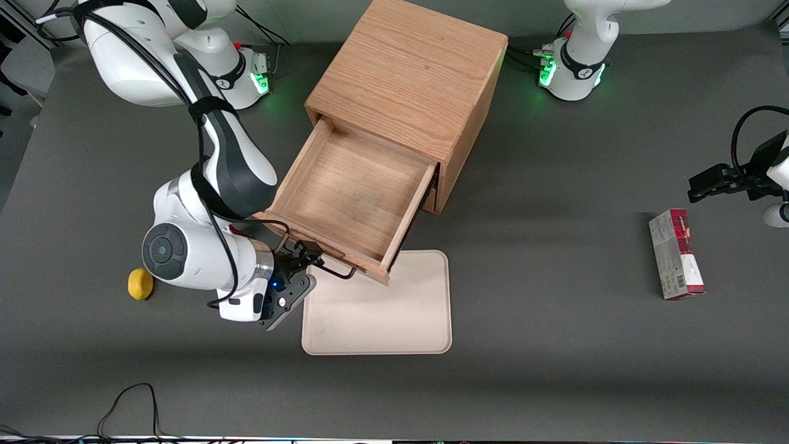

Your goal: Open upper drawer

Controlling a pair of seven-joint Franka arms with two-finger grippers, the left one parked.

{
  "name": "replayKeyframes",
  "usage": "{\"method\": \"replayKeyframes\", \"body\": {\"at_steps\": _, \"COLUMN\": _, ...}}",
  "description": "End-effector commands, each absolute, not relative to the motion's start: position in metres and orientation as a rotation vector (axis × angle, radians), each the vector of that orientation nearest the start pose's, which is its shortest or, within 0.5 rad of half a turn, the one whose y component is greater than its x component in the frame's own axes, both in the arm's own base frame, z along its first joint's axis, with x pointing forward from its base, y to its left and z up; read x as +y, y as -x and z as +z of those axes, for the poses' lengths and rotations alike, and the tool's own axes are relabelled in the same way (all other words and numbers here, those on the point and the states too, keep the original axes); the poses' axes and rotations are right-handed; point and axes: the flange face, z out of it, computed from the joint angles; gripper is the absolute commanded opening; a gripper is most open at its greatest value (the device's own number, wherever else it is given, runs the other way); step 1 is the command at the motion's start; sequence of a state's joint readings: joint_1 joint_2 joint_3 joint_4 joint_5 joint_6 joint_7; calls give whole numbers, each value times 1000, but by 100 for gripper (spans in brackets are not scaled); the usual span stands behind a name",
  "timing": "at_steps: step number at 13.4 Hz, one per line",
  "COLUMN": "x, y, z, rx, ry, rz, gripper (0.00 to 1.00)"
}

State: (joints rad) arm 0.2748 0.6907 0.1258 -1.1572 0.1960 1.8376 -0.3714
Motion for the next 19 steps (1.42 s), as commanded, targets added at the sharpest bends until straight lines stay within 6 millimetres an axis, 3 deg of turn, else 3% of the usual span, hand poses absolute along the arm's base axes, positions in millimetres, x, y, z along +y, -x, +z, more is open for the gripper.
{"method": "replayKeyframes", "body": {"at_steps": 1, "x": 280, "y": -699, "z": 400, "rx": -966, "ry": 2678, "rz": -43, "gripper": 100}}
{"method": "replayKeyframes", "body": {"at_steps": 14, "x": 262, "y": -712, "z": 404, "rx": -926, "ry": 2700, "rz": -112, "gripper": 100}}
{"method": "replayKeyframes", "body": {"at_steps": 17, "x": 264, "y": -706, "z": 418, "rx": -939, "ry": 2692, "rz": -105, "gripper": 100}}
{"method": "replayKeyframes", "body": {"at_steps": 19, "x": 264, "y": -703, "z": 444, "rx": -954, "ry": 2685, "rz": -109, "gripper": 100}}
